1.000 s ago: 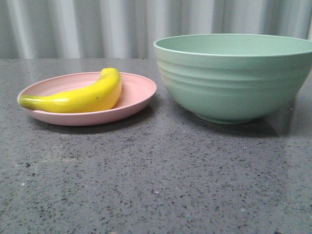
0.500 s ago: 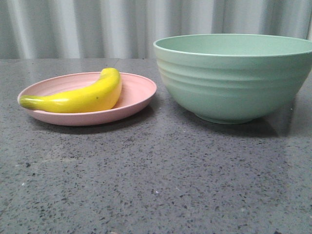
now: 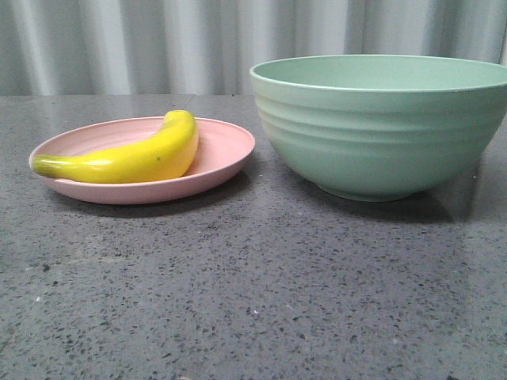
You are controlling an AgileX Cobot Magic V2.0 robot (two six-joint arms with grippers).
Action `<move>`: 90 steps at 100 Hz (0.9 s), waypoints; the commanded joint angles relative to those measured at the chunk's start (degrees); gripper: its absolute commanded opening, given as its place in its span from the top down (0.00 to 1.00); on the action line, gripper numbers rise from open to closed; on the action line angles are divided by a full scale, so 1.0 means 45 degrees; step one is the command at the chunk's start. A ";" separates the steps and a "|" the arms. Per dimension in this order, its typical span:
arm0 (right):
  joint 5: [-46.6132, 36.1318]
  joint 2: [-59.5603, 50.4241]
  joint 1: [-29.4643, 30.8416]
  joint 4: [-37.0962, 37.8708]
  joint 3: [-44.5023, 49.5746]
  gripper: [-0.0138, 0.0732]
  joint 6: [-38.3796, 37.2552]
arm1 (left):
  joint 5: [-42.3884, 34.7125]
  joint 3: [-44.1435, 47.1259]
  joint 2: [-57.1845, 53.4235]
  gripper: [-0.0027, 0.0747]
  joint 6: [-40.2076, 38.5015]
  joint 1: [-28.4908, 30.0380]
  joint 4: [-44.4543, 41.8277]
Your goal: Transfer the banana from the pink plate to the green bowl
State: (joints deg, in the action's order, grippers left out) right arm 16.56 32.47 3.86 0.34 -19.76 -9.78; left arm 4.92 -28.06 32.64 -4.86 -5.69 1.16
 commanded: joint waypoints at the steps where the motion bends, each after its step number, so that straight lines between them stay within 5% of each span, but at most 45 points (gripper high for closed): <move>1: -0.0840 0.0123 0.0080 0.0022 -0.0402 0.91 0.0031 | -0.0107 -0.1145 0.0707 0.44 -0.0115 -0.0895 0.0090; 42: -0.0840 0.0123 0.0080 0.0022 -0.0402 0.91 0.0031 | 0.2265 -0.3972 0.5176 0.44 0.0104 -0.5533 -0.0257; 90: -0.0719 0.0123 0.0080 0.0022 -0.0374 0.91 0.0031 | 0.4024 -0.5624 0.9181 0.44 0.0721 -0.7515 -0.0716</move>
State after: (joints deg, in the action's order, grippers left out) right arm 16.80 32.47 3.86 0.34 -19.76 -9.78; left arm 25.14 -50.61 72.92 -1.65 -39.04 -1.45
